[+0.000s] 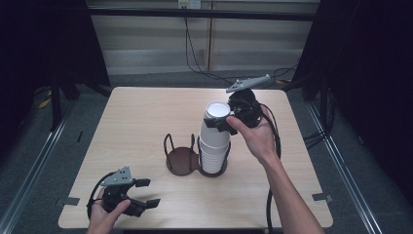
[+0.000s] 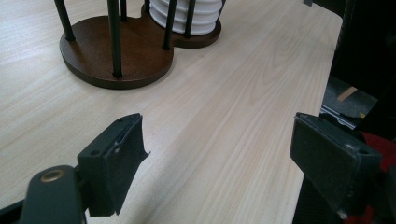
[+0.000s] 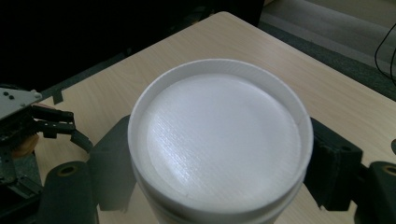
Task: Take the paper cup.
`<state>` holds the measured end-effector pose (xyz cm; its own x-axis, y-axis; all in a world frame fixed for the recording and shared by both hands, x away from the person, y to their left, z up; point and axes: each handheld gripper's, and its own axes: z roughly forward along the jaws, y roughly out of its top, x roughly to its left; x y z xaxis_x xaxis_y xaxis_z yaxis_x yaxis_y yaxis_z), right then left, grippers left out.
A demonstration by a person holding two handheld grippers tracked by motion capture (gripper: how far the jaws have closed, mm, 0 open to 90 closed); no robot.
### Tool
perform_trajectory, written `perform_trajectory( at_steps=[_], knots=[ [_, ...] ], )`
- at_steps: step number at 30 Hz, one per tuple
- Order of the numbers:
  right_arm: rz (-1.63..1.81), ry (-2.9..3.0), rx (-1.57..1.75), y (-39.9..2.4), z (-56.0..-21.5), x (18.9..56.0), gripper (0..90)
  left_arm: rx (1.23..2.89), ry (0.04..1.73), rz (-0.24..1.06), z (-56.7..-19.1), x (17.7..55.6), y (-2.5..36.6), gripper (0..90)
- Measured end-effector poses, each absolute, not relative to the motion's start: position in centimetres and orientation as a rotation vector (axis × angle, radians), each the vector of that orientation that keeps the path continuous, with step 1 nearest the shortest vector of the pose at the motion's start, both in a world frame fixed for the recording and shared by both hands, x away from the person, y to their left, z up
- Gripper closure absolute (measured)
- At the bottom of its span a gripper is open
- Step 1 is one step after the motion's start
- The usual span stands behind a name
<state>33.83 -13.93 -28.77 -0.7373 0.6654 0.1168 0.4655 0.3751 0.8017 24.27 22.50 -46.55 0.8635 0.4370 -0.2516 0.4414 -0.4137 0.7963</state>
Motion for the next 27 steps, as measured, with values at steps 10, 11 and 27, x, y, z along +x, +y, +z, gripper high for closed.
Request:
perform_trajectory(
  at_steps=[10,11,27],
  knots=[
    [1.355,2.384,1.037,-14.6,-28.5,33.8,23.6,2.057,0.642,-0.007,-46.6,24.3,22.5,17.7],
    [1.362,2.384,1.039,-14.7,-28.5,33.8,23.6,2.057,0.641,-0.008,-46.6,24.3,22.5,17.7],
    [1.438,2.366,1.047,-15.8,-27.4,33.5,23.7,2.060,0.646,-0.016,-46.6,24.3,22.4,17.7]
  ],
)
